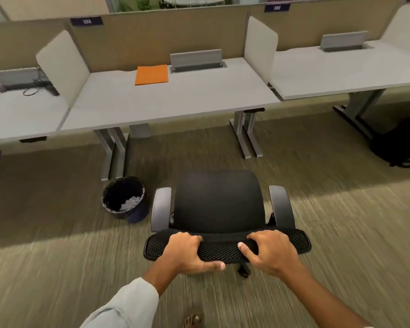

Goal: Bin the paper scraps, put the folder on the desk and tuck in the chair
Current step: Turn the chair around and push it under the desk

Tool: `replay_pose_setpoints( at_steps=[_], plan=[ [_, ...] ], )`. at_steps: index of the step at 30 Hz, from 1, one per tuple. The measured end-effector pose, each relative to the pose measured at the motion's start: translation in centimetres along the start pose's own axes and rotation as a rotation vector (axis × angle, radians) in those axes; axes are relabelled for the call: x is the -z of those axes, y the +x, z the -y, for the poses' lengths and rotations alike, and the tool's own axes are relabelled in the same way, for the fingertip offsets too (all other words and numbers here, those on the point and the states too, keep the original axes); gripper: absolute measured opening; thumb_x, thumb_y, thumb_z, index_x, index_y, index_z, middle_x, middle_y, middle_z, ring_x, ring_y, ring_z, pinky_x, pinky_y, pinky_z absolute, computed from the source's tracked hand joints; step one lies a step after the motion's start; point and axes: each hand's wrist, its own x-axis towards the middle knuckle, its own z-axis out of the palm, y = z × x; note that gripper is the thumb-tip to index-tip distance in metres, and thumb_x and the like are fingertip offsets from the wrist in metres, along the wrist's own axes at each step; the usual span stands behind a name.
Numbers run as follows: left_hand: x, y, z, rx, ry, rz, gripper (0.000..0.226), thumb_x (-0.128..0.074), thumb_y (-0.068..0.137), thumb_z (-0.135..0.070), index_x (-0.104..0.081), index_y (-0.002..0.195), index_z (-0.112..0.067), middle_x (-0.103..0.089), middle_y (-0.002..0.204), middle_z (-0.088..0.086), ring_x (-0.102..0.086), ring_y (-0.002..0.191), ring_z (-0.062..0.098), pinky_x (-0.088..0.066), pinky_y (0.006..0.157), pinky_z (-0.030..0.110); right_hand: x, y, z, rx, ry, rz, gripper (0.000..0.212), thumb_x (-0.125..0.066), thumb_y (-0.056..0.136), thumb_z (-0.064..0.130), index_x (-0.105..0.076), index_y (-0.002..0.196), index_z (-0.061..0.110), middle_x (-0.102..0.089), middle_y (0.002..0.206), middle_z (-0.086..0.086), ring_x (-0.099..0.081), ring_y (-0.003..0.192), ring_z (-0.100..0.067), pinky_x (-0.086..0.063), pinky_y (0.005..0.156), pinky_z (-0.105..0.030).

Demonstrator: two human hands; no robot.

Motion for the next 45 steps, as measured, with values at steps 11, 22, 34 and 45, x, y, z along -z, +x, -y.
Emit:
replay_pose_setpoints(
  at_steps=[11, 22, 34, 45],
  plan=[
    [0.3, -0.1, -0.4, 0.158, 0.007, -0.173, 0.098, -0.023, 0.054, -0.108, -0.065, 0.086, -0.025, -0.069, 0.082, -0.008, -0.064, 0.075, 0.014, -0.05, 0.069, 0.032, 1.1, 2.9, -1.1, 0.045, -0.02, -0.014, 0.075, -0.02, 0.084, 0.081, -0.07, 0.083, 0.024, -0.069, 0.073, 0.004, -0.065, 0.072, -0.016, -0.045, 0.062, -0.034],
    [1.9, 2.8, 1.0, 0.216, -0.044, -0.104, 0.099, -0.028, 0.054, -0.107, -0.067, 0.094, -0.026, -0.072, 0.089, -0.007, -0.067, 0.081, 0.015, -0.042, 0.065, 0.028, 0.9, 7.7, -1.8, 0.104, -0.027, -0.001, 0.081, -0.018, 0.082, 0.083, -0.072, 0.085, 0.023, -0.07, 0.074, 0.002, -0.066, 0.075, -0.018, -0.052, 0.067, -0.035],
    [4.7, 9.3, 5.3, 0.242, -0.024, -0.095, 0.098, -0.027, 0.052, -0.108, -0.063, 0.078, -0.02, -0.067, 0.074, -0.004, -0.064, 0.07, 0.018, -0.052, 0.065, 0.032, 1.3, 16.0, -1.9, 0.092, -0.022, -0.057, 0.081, -0.02, 0.082, 0.083, -0.076, 0.104, 0.029, -0.076, 0.081, 0.005, -0.07, 0.081, -0.016, -0.05, 0.068, -0.032],
    [7.1, 15.4, 16.1, 0.238, 0.008, -0.023, 0.108, -0.025, 0.05, -0.109, -0.07, 0.098, -0.023, -0.073, 0.086, -0.003, -0.068, 0.081, 0.019, -0.056, 0.075, 0.036, 0.9, 25.4, 2.5, 0.059, -0.005, -0.036, 0.086, -0.017, 0.081, 0.085, -0.074, 0.11, 0.028, -0.075, 0.084, 0.004, -0.07, 0.087, -0.018, -0.052, 0.072, -0.033]
  ],
)
